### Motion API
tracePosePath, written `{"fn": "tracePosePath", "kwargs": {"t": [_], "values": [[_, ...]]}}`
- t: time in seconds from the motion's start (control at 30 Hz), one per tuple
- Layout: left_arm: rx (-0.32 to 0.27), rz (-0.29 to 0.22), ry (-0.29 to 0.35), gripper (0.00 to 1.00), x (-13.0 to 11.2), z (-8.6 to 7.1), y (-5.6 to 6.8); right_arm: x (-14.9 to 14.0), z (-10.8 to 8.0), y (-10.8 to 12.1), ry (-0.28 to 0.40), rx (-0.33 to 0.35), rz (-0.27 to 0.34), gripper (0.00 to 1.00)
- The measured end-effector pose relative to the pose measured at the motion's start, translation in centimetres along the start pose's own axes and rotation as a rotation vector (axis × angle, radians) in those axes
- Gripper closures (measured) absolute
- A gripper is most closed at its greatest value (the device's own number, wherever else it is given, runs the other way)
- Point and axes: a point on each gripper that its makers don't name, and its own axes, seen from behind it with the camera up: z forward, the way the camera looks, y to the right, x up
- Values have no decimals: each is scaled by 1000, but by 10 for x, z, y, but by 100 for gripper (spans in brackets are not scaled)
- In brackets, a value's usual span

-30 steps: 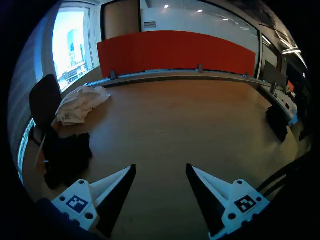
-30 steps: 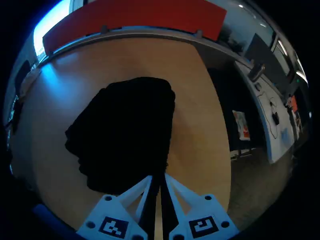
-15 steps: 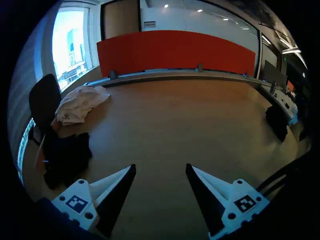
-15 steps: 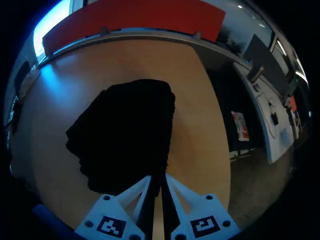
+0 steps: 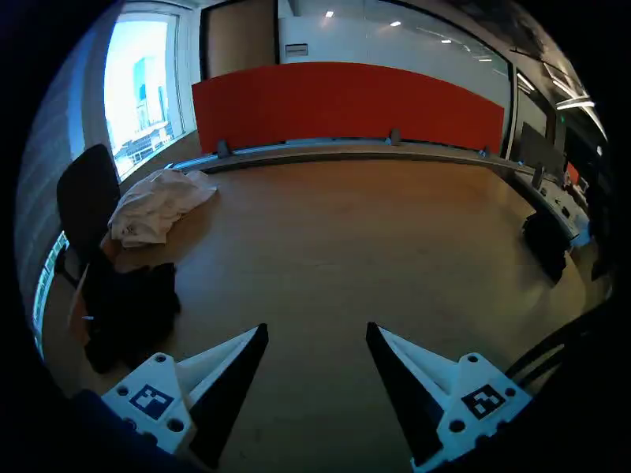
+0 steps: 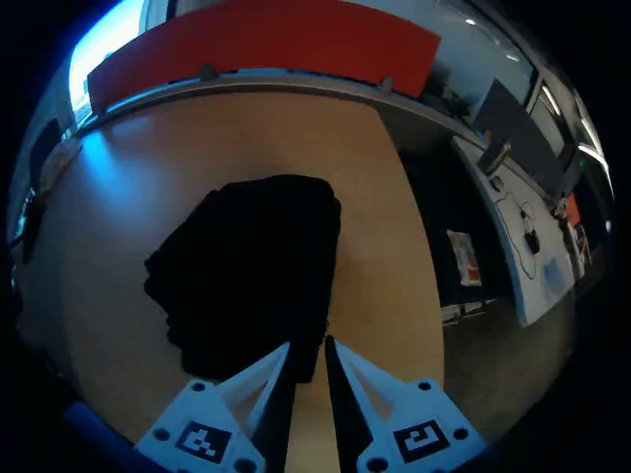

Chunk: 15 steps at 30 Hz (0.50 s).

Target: Fold towel

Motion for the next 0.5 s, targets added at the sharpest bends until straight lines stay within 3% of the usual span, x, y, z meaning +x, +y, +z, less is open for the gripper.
{"fn": "tracePosePath", "kwargs": {"t": [0.23, 0.5], "values": [[-1, 0, 4, 8, -1, -2, -2, 2, -7, 0, 14, -14, 2, 61], [-4, -3, 10, 8, 0, -3, -4, 11, -15, -9, 50, 7, 10, 31]]}}
